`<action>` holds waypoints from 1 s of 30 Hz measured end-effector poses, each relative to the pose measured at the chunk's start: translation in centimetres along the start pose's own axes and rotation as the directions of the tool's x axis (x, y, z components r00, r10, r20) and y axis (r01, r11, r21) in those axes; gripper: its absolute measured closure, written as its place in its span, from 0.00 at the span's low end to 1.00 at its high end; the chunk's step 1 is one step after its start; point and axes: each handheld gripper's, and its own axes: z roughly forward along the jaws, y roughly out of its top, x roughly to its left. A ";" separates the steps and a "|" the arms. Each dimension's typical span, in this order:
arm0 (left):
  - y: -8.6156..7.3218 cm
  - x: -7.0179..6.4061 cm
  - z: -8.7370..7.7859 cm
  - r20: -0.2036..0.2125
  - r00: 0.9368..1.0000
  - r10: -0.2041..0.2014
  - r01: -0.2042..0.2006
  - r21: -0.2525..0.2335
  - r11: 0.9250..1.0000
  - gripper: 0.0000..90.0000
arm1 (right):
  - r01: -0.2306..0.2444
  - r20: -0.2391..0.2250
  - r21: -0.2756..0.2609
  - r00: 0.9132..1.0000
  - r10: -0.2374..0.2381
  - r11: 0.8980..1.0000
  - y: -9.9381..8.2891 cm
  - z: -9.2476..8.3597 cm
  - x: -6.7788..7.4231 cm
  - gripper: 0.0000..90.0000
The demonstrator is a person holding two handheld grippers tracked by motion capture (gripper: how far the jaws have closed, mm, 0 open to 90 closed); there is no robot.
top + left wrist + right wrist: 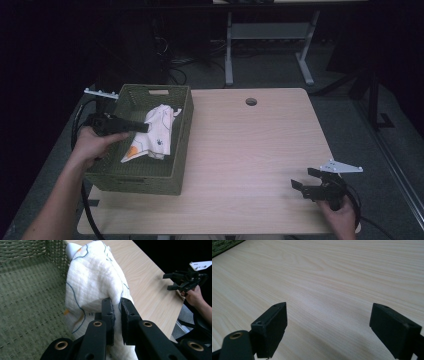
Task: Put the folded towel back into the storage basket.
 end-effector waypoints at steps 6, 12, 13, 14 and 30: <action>-0.3 1.1 -0.2 -0.007 1.000 -0.010 0.010 0.004 1.000 0.92 | -0.001 0.000 0.009 1.000 0.001 1.000 0.0 0.2 0.2 0.16; -0.5 2.0 -0.2 -0.014 1.000 -0.008 0.009 0.021 1.000 0.92 | 0.000 0.000 0.015 1.000 0.000 1.000 0.0 0.3 0.3 0.16; -0.6 2.1 -0.1 -0.014 1.000 -0.004 0.005 0.026 1.000 0.92 | 0.002 0.002 0.015 1.000 -0.002 1.000 0.0 0.3 0.3 0.16; -0.6 2.3 0.0 -0.016 1.000 0.000 0.001 0.033 0.999 0.92 | 0.002 0.003 0.016 1.000 -0.002 1.000 0.0 0.3 0.3 0.16; -0.6 3.7 1.0 -0.034 0.999 0.013 -0.009 0.094 0.996 0.92 | -0.006 0.010 0.018 1.000 0.006 1.000 0.0 0.3 0.2 0.16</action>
